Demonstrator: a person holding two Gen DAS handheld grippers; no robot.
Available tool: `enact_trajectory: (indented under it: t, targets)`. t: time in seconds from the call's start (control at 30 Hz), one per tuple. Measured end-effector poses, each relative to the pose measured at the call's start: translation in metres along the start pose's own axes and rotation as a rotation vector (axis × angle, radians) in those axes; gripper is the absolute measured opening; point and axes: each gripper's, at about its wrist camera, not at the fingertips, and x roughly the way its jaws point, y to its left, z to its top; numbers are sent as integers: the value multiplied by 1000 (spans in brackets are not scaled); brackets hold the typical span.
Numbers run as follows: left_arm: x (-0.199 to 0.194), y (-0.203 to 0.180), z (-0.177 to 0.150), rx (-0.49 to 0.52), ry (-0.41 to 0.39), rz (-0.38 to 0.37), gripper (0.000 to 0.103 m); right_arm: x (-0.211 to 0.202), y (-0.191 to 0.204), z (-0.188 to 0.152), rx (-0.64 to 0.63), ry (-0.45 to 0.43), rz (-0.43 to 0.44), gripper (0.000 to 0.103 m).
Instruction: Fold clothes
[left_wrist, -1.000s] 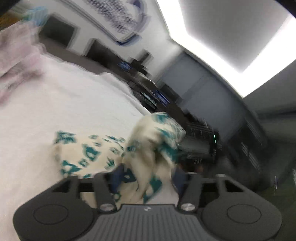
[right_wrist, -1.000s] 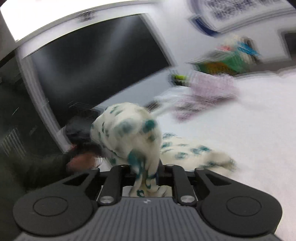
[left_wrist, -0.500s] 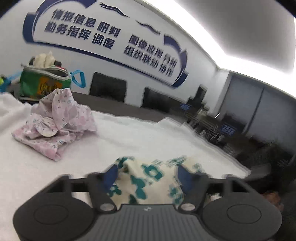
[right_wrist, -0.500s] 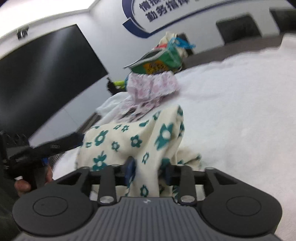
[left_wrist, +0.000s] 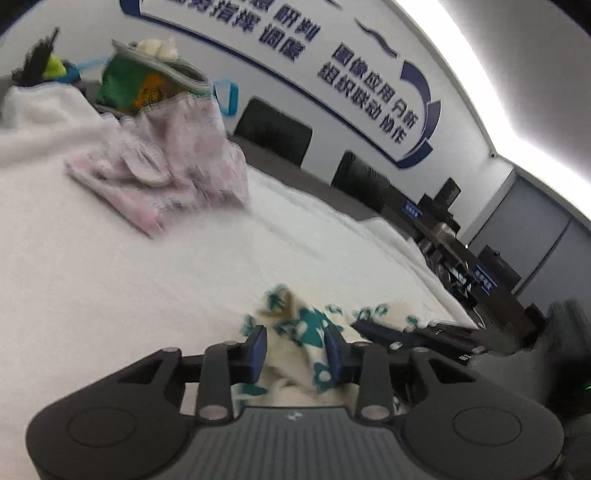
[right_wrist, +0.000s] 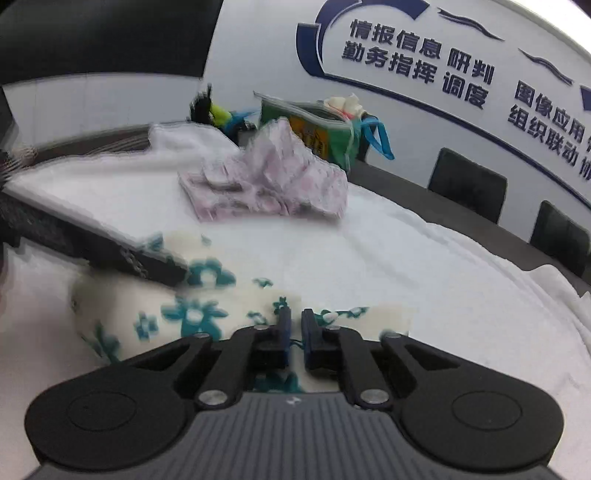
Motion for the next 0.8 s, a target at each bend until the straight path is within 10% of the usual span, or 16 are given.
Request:
enact_trajectory:
  t: [0.2,0.4,0.6,0.8]
  targets:
    - [-39,-70,8,176,-223,-35,29,-1,2,-7,37,-27,-19,5]
    - [22,-71,-10,68,-136,117,20,-13,-49,-15,309,-52,133,6]
    - [44,-57,-35,103,-93,195,22,-42,-65,-18,416,-195,-5,12]
    - [47,-47,-33,66,-69,181,23,8,-87,-38,591,-3,-1,12]
